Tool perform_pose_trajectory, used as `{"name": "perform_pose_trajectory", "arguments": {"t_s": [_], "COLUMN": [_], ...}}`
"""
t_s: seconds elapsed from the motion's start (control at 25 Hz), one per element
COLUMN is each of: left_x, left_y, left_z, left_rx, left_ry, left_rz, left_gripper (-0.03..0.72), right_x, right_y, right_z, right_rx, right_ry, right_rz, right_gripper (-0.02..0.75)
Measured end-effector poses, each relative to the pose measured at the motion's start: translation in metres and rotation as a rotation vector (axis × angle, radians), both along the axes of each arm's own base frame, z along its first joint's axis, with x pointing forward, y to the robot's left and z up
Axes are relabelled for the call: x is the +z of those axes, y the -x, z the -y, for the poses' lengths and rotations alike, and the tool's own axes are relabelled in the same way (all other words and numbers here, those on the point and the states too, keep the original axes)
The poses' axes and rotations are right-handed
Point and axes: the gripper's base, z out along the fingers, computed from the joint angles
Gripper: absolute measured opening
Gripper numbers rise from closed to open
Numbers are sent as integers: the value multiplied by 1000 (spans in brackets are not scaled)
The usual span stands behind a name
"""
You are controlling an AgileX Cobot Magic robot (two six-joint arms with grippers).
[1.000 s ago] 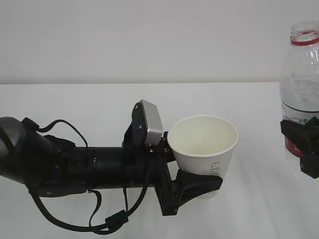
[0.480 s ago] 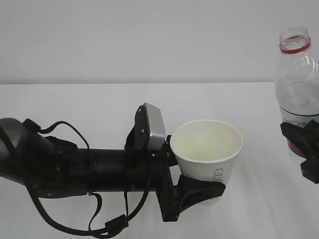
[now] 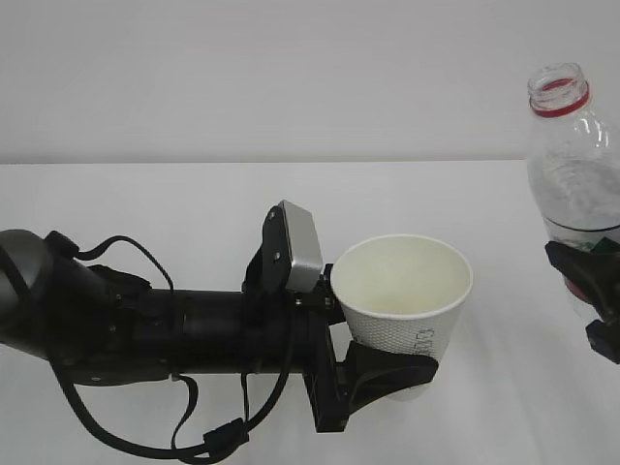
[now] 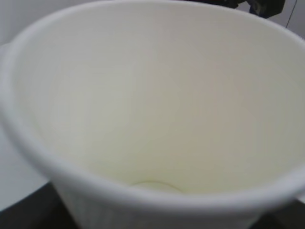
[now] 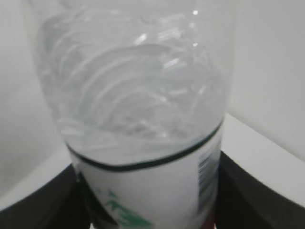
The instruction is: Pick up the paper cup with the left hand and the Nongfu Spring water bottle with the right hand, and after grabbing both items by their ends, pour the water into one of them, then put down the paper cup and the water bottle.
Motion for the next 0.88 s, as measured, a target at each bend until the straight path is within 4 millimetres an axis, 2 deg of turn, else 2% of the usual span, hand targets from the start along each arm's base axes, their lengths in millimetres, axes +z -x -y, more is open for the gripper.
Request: {"name": "perform_pose_trajectory", "arguments": {"t_s": [0.44, 0.48, 0.56, 0.64, 0.88], "left_x": [0, 0, 0, 0, 0], "left_y": [4, 4, 6, 6, 7], "left_z": [3, 3, 4, 5, 5], "left_rx": [-17, -18, -26, -29, -31], "left_ry": [-2, -2, -2, -3, -3], "left_rz": [2, 0, 1, 1, 1], "left_gripper": [543, 566, 546, 565, 543], "right_x": [0, 0, 0, 0, 0], "right_y": [0, 0, 0, 0, 0], "right_z": [0, 0, 0, 0, 0], "right_rx": [45, 47, 51, 54, 72], "right_ry": [113, 118, 128, 136, 180], "right_rz": [33, 34, 37, 40, 52], "right_gripper": [492, 492, 492, 492, 492]}}
